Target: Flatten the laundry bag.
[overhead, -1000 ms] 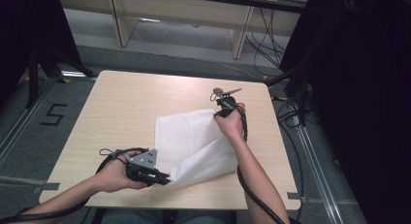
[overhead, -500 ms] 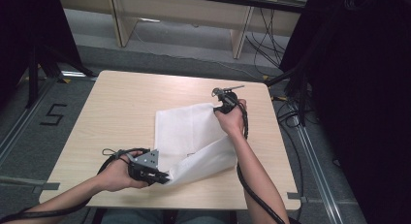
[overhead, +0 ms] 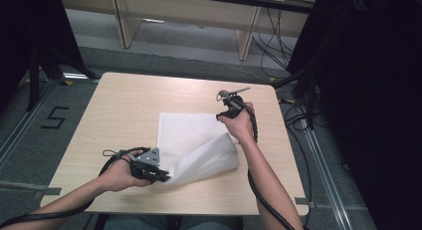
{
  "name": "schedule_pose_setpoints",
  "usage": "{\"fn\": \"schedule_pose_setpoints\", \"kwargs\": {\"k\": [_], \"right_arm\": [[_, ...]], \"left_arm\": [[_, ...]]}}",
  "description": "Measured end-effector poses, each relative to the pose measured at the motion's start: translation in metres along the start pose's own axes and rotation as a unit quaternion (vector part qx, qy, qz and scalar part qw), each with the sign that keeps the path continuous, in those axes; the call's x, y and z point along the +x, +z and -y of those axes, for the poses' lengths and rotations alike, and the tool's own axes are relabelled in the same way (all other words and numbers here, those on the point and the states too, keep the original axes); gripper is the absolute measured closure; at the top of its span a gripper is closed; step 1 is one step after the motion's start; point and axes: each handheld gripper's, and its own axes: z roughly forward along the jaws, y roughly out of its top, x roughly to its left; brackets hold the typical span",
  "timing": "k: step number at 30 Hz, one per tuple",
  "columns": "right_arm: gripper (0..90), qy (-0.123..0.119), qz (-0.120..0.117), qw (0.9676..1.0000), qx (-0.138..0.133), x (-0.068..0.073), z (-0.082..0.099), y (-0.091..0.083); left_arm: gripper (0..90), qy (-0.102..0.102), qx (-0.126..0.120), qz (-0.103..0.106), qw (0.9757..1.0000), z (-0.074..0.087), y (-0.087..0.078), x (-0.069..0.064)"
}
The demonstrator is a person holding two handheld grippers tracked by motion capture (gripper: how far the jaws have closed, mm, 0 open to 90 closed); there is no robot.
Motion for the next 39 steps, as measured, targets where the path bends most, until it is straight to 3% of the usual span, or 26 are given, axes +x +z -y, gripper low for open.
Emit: {"fn": "schedule_pose_setpoints", "kwargs": {"k": [1, 2, 3, 7, 8, 9, 10, 11, 14, 15, 16, 17, 21, 23, 27, 31, 33, 38, 39], "right_arm": [[69.5, 0.017, -0.022, 0.9992, 0.029, 0.001, 0.002, -0.001], [69.5, 0.017, -0.022, 0.9992, 0.029, 0.001, 0.002, -0.001], [70.8, 0.039, -0.020, 0.9975, 0.056, 0.003, 0.009, -0.001], [75.8, 0.030, -0.014, 0.9973, 0.066, 0.006, 0.017, -0.005], [78.1, 0.021, -0.015, 0.9966, 0.078, 0.008, 0.022, -0.009], [79.1, 0.017, -0.019, 0.9965, 0.079, 0.009, 0.024, -0.011], [81.1, 0.017, -0.027, 0.9957, 0.087, 0.010, 0.026, -0.013], [82.9, 0.015, -0.017, 0.9953, 0.094, 0.011, 0.028, -0.014], [84.9, 0.005, -0.032, 0.9936, 0.108, 0.014, 0.036, -0.019], [84.8, 0.014, -0.035, 0.9929, 0.113, 0.018, 0.040, -0.021], [84.8, -0.003, -0.031, 0.9926, 0.118, 0.017, 0.042, -0.022], [84.8, -0.003, -0.034, 0.9920, 0.122, 0.019, 0.046, -0.024], [84.6, -0.036, -0.050, 0.9919, 0.111, 0.017, 0.062, -0.029], [84.4, -0.025, -0.050, 0.9918, 0.115, 0.017, 0.070, -0.035], [83.7, -0.039, -0.058, 0.9916, 0.109, 0.016, 0.084, -0.042], [83.0, -0.031, -0.061, 0.9912, 0.114, 0.017, 0.092, -0.046], [82.7, -0.041, -0.064, 0.9909, 0.112, 0.016, 0.101, -0.048], [82.3, -0.030, -0.061, 0.9897, 0.127, 0.017, 0.113, -0.050], [82.0, -0.040, -0.061, 0.9901, 0.120, 0.014, 0.120, -0.047]], "left_arm": [[83.4, -0.002, 0.000, 0.000, 1.0000, 0.000, 0.000, 0.000], [83.4, -0.002, 0.000, 0.000, 1.0000, 0.000, 0.000, 0.000], [83.3, -0.003, -0.001, -0.006, 1.0000, 0.000, 0.000, 0.000], [83.0, 0.000, -0.001, -0.008, 1.0000, 0.000, 0.001, 0.001], [83.0, -0.010, -0.003, -0.009, 0.9999, 0.000, 0.001, 0.001], [83.0, -0.004, -0.002, -0.011, 0.9999, 0.000, 0.000, 0.002], [82.9, -0.016, -0.004, -0.014, 0.9998, 0.000, 0.001, 0.001], [82.8, -0.018, -0.008, -0.014, 0.9997, 0.000, 0.001, 0.002], [82.7, -0.014, -0.008, -0.019, 0.9997, 0.000, 0.001, 0.002], [82.6, -0.015, -0.008, -0.019, 0.9997, 0.000, 0.001, 0.002], [82.6, -0.014, -0.008, -0.019, 0.9997, 0.000, 0.001, 0.002], [82.6, -0.013, -0.008, -0.019, 0.9997, 0.000, 0.001, 0.002], [82.5, -0.019, -0.010, -0.021, 0.9996, 0.000, 0.000, 0.001], [82.5, -0.013, -0.010, -0.022, 0.9996, 0.000, 0.000, 0.001], [82.2, -0.014, -0.011, -0.024, 0.9996, -0.001, 0.000, 0.001], [81.4, -0.022, -0.013, -0.026, 0.9993, -0.001, -0.001, -0.001], [80.4, -0.019, -0.020, -0.026, 0.9993, -0.001, -0.004, -0.001], [76.1, -0.025, -0.037, -0.029, 0.9986, -0.004, -0.014, -0.001], [71.3, -0.027, -0.052, -0.026, 0.9979, -0.005, -0.018, -0.002]]}}
